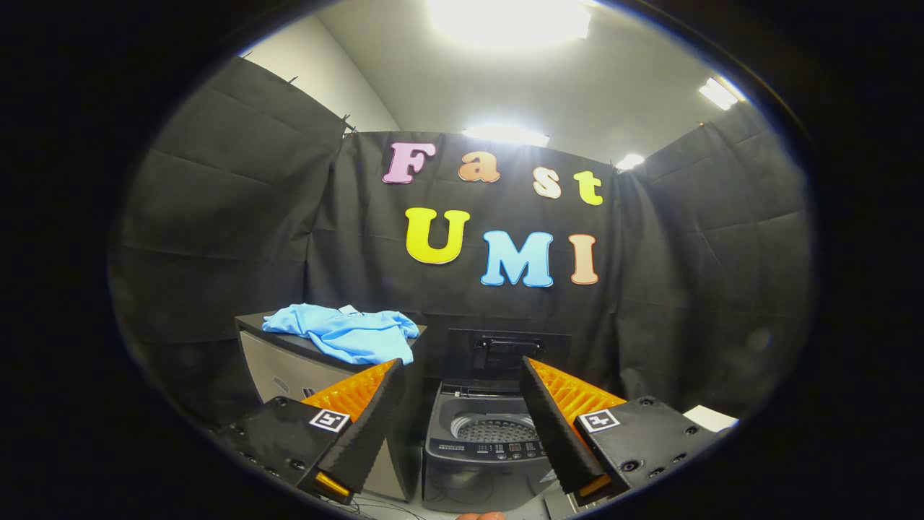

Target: Put the clothes into the washing machine and then close the washing machine lid.

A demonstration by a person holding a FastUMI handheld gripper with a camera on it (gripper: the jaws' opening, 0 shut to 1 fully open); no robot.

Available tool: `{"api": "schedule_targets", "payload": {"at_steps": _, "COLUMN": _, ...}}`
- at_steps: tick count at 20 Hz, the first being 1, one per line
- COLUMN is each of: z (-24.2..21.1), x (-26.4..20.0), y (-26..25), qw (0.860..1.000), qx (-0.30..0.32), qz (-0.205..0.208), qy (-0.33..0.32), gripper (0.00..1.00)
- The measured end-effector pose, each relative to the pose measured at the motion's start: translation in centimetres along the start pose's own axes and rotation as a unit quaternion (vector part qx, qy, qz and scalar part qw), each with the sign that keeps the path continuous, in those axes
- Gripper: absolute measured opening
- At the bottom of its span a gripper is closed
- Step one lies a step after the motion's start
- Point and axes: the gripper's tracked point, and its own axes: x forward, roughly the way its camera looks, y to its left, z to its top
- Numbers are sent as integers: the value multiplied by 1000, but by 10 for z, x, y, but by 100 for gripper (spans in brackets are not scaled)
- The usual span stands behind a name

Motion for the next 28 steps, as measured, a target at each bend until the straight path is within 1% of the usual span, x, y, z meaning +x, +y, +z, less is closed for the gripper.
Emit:
{"api": "schedule_targets", "payload": {"at_steps": 6, "z": 3, "x": 0, "y": -3, "qw": 1000, "qx": -3, "qz": -3, "qy": -5, "gripper": 99}}
{"api": "schedule_targets", "payload": {"at_steps": 11, "z": -1, "x": 4, "y": -10, "qw": 1000, "qx": 2, "qz": -12, "qy": 1, "gripper": 99}}
{"api": "schedule_targets", "payload": {"at_steps": 14, "z": -3, "x": 7, "y": -11, "qw": 1000, "qx": -6, "qz": -14, "qy": 5, "gripper": 99}}
{"api": "schedule_targets", "payload": {"at_steps": 20, "z": -1, "x": 11, "y": -12, "qw": 1000, "qx": -12, "qz": -11, "qy": 5, "gripper": 99}}
{"api": "schedule_targets", "payload": {"at_steps": 22, "z": -7, "x": 14, "y": -9, "qw": 1000, "qx": -12, "qz": -4, "qy": 19, "gripper": 99}}
{"api": "schedule_targets", "payload": {"at_steps": 23, "z": -10, "x": 17, "y": -3, "qw": 1000, "qx": -12, "qz": 5, "qy": 25, "gripper": 99}}
{"api": "schedule_targets", "payload": {"at_steps": 25, "z": -8, "x": 24, "y": 2, "qw": 999, "qx": -15, "qz": 16, "qy": 27, "gripper": 99}}
{"api": "schedule_targets", "payload": {"at_steps": 27, "z": -5, "x": 33, "y": 15, "qw": 998, "qx": -16, "qz": 42, "qy": 34, "gripper": 99}}
{"api": "schedule_targets", "payload": {"at_steps": 28, "z": -6, "x": 38, "y": 20, "qw": 997, "qx": -18, "qz": 53, "qy": 48, "gripper": 99}}
